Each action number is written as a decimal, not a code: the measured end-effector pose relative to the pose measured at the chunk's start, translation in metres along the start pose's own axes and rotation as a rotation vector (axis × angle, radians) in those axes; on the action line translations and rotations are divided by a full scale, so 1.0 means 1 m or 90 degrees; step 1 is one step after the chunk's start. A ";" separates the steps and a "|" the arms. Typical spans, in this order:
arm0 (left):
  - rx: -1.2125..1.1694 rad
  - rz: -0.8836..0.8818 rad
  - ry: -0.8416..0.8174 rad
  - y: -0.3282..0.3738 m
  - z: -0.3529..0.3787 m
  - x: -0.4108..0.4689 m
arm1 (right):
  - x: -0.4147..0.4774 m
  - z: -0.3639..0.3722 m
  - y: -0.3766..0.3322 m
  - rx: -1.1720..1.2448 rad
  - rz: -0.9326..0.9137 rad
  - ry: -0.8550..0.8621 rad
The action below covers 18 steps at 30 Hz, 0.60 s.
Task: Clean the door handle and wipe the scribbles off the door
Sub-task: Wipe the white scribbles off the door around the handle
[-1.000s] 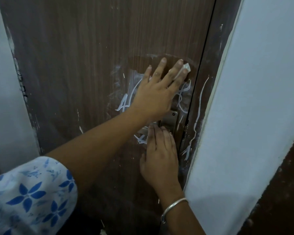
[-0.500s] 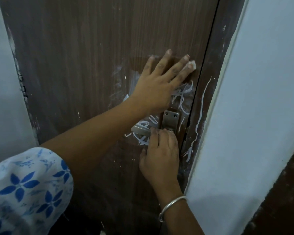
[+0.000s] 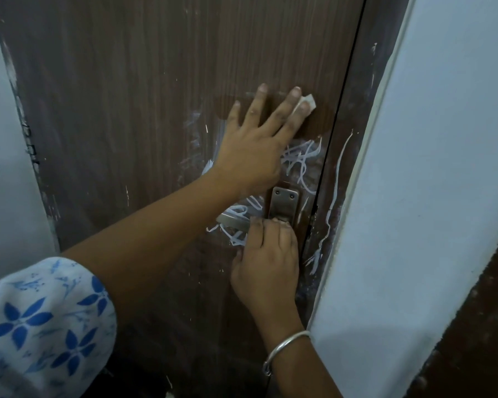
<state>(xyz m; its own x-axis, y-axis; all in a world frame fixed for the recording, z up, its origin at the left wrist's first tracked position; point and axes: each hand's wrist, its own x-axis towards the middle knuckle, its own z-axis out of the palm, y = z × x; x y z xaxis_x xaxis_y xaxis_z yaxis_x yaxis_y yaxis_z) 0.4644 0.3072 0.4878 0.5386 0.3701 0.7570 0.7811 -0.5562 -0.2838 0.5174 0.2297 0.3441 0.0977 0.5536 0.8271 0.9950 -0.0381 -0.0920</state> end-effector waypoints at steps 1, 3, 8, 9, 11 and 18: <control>-0.005 -0.008 -0.008 0.002 0.000 -0.003 | 0.000 0.000 0.000 0.003 0.001 0.000; 0.027 0.040 -0.022 0.006 0.005 -0.010 | 0.000 0.000 -0.001 0.002 0.007 -0.005; 0.003 0.003 -0.025 -0.006 0.007 -0.008 | 0.001 -0.001 -0.002 0.001 0.007 -0.004; -0.031 -0.044 -0.025 -0.005 0.005 -0.007 | 0.001 -0.001 -0.002 -0.002 0.008 -0.007; -0.051 -0.073 -0.022 0.003 0.005 -0.007 | 0.000 -0.001 -0.002 -0.007 0.014 -0.015; -0.013 -0.080 -0.016 -0.015 0.004 0.003 | 0.000 -0.001 -0.002 -0.006 0.009 -0.001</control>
<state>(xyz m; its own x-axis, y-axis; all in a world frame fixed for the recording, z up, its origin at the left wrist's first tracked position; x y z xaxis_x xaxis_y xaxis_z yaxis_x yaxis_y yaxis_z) 0.4558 0.3197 0.4920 0.4451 0.4554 0.7711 0.8364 -0.5190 -0.1762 0.5153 0.2295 0.3449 0.1111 0.5537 0.8253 0.9938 -0.0529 -0.0982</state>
